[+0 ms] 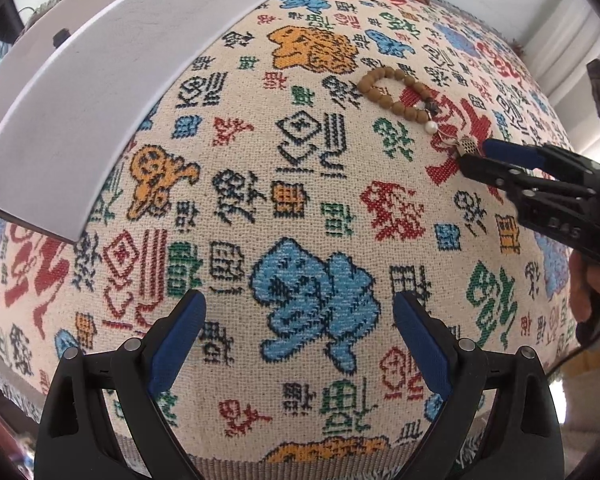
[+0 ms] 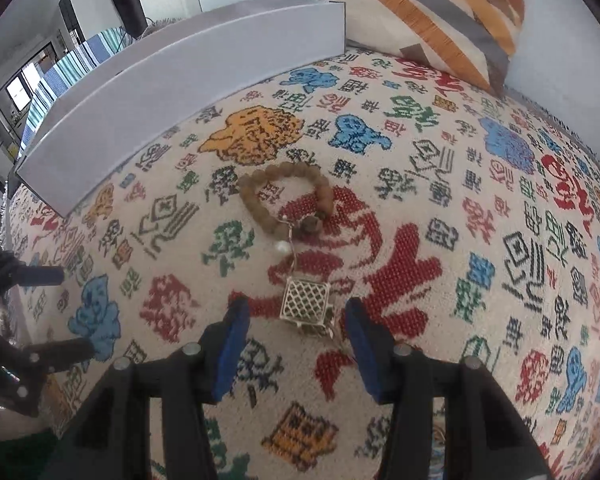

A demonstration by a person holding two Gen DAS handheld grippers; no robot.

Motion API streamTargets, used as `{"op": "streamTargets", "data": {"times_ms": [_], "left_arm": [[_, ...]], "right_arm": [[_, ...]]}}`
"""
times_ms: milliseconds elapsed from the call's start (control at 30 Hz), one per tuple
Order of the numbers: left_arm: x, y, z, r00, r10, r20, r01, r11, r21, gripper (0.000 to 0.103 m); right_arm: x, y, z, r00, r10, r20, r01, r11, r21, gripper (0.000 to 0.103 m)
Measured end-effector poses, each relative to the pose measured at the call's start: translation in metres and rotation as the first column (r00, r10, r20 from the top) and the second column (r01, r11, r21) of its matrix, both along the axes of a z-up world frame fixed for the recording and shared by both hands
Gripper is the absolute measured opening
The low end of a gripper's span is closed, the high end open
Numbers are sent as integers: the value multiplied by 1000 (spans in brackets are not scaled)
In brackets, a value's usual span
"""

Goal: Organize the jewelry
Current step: 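Grasp the silver pendant necklace with the right tool and lift it, then grasp the brown bead bracelet with left tool while right tool holds the pendant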

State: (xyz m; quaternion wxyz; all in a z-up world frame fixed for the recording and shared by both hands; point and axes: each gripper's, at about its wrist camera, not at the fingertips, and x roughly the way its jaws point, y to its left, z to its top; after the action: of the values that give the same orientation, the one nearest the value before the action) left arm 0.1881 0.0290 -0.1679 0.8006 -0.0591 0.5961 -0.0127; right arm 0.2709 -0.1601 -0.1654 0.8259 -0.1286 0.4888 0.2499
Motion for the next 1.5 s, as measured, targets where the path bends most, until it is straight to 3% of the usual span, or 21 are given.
{"op": "streamTargets", "data": {"times_ms": [67,100,133,233,400,567,633,733,933,1067,1233,1400,1467,1500], "left_arm": [[1,4,0,1000,10,-1,-10,1000,0,95],[1,5,-1,1000,12,-3,-12,1000,0,95],[2,5,-2,1000,14,-5,-14,1000,-1,95],[4,3,-5,1000,6,-13,-6,1000,-6,95],[6,-3,-6,1000,-11,-14,11,1000,-7,95],[16,-12,-6,999,-44,-14,44,999,2,95],[23,-16,-4,998,-69,-10,69,997,16,95],[38,-18,7,994,-108,8,108,994,36,95],[87,-37,27,977,-209,28,210,977,-43,95],[135,-85,28,949,-314,18,315,949,-30,94],[176,-132,5,935,-352,-45,351,936,-14,78],[189,-147,-18,938,-342,-55,345,937,54,71],[188,-146,-19,942,-335,-31,336,941,38,67],[187,-146,-18,942,-336,-15,336,941,31,55]], "right_arm": [[1,3,-4,1000,0,18,0,1000,-3,50],[0,2,-5,1000,0,29,0,1000,-4,44],[-2,0,-5,999,-4,41,4,1000,-4,30],[-2,-20,2,998,-66,22,65,997,48,30],[-20,-78,41,985,-169,-12,168,965,199,30],[-29,-139,49,955,-296,-30,296,941,164,31],[-28,-160,40,934,-352,-67,358,924,133,38],[-33,-186,36,902,-423,-91,432,885,171,39],[-40,-197,35,877,-470,-95,480,853,204,40],[-37,-195,35,866,-486,-115,500,841,207,40],[-34,-202,39,855,-495,-156,519,823,231,41],[-23,-220,37,833,-495,-247,546,808,222,42],[-17,-215,33,851,-466,-243,511,842,173,45],[-17,-208,31,869,-440,-226,477,866,150,45]]}}
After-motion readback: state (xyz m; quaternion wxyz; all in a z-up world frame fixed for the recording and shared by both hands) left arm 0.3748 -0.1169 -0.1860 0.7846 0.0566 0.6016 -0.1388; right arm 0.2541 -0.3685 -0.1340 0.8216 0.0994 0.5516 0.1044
